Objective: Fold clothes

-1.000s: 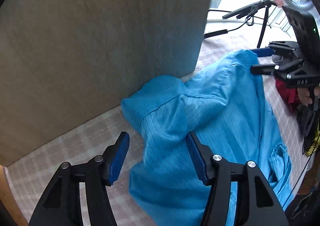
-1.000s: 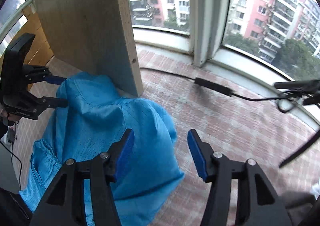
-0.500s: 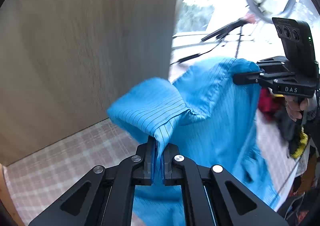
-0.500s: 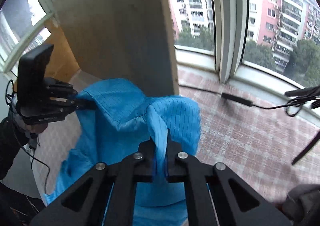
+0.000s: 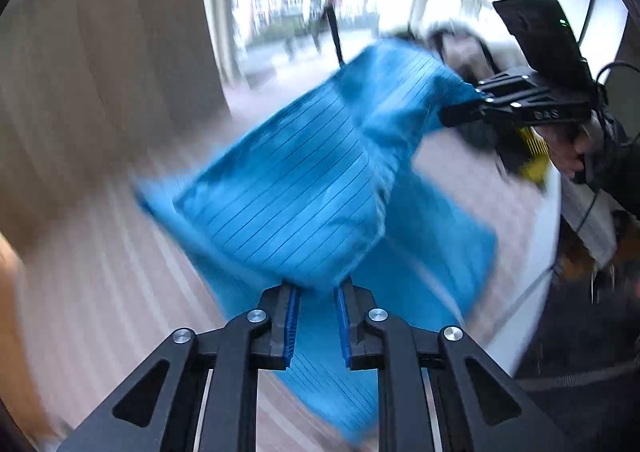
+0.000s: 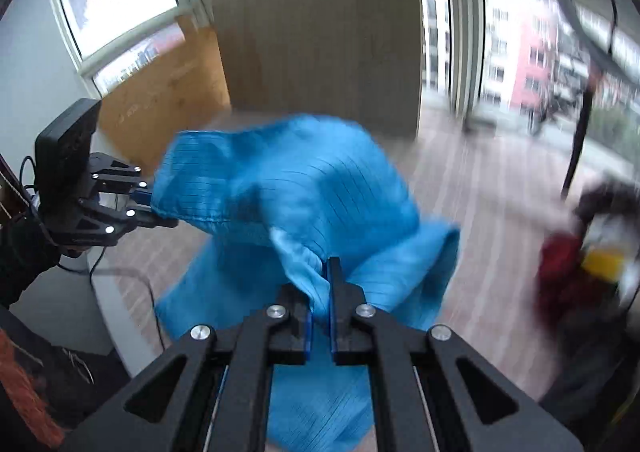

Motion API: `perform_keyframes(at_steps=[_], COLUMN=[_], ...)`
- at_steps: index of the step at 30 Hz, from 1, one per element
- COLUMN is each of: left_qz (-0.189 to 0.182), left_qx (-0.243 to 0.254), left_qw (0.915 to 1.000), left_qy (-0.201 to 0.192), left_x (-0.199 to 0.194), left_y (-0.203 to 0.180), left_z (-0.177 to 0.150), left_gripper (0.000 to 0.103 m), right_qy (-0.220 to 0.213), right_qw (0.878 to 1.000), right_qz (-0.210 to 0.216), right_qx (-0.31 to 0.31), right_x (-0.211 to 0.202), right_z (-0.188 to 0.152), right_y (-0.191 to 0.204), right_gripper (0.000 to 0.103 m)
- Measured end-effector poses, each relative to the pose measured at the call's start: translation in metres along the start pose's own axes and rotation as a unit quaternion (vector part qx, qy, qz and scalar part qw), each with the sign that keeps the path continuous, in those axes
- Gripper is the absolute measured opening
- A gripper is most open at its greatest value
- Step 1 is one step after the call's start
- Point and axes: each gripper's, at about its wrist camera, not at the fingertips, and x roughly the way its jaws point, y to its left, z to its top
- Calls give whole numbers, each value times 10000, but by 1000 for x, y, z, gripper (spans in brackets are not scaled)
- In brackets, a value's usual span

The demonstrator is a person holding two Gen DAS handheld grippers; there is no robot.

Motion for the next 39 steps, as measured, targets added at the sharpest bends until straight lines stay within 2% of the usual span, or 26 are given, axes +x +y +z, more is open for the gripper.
perform_keyframes(at_steps=[2, 3, 4, 6, 9, 11, 12, 15, 18, 20, 21, 23, 24, 25, 26, 27, 29, 34, 37, 39], left_qz=[-79, 23, 89, 144, 356, 352, 326, 351, 86, 262, 377, 577, 592, 588, 531, 492, 504, 835, 717, 384], left_qx=[-171, -174, -206, -383, -557, -688, -746, -776, -1021, -1114, -1104, -1101, -1095, -1084, -1057, -1019, -877, -317, -70, -220], left_qw=[9968, 9951, 9942, 9940, 9951, 9960, 9962, 9963, 9945, 9930, 9925, 9906, 9898, 9891, 9890, 9891, 9914, 9954, 9969, 9976], left_qy=[772, 976, 1055, 1019, 731, 442, 317, 92, 195, 291, 354, 579, 698, 807, 888, 938, 833, 347, 325, 536], left_x=[27, 29, 27, 13, -12, -24, -26, -27, -11, -3, 3, 21, 27, 32, 37, 40, 30, -33, -39, -18], left_y=[-7, -10, -10, -5, 4, 6, 6, 10, 7, 8, 7, 9, 9, 9, 7, 4, -4, -37, -56, -58], left_z=[-38, -55, -66, -75, -66, -50, -40, -19, -3, -2, -1, -4, -7, -11, -13, -15, -19, -34, -52, -65], left_gripper=[17, 17, 16, 16, 16, 21, 27, 41, 42, 42, 42, 38, 29, 9, 2, 1, 0, 1, 3, 6], right_qy=[592, 887, 1087, 1216, 946, 632, 460, 107, -15, 135, 236, 519, 670, 821, 937, 982, 936, 291, 296, 532], right_qw=[9981, 9957, 9937, 9925, 9953, 9976, 9984, 9976, 9926, 9886, 9871, 9853, 9842, 9828, 9830, 9836, 9859, 9939, 9954, 9935], right_qz=[2, 4, 0, -48, -181, -174, -149, -49, -146, -423, -663, -851, -909, -966, -842, -704, -536, -425, -665, -924], right_qx=[179, 257, 270, 143, 81, 206, 307, 679, 1203, 1441, 1437, 1385, 1362, 1339, 1338, 1339, 1277, 978, 626, 387], right_x=[19, 27, 29, 14, -21, -42, -51, -54, -41, -26, -13, 10, 21, 33, 41, 44, 39, -22, -35, -22], right_z=[-35, -52, -64, -76, -76, -69, -65, -46, -27, -17, -14, -17, -20, -23, -27, -32, -38, -46, -56, -69], right_y=[0, 0, 1, 4, 5, 3, 2, 2, 5, 6, 6, 7, 7, 7, 8, 9, 16, 40, 57, 63], right_gripper=[8, 8, 8, 11, 20, 43, 45, 45, 45, 45, 45, 45, 45, 37, 9, 3, 3, 3, 3, 3])
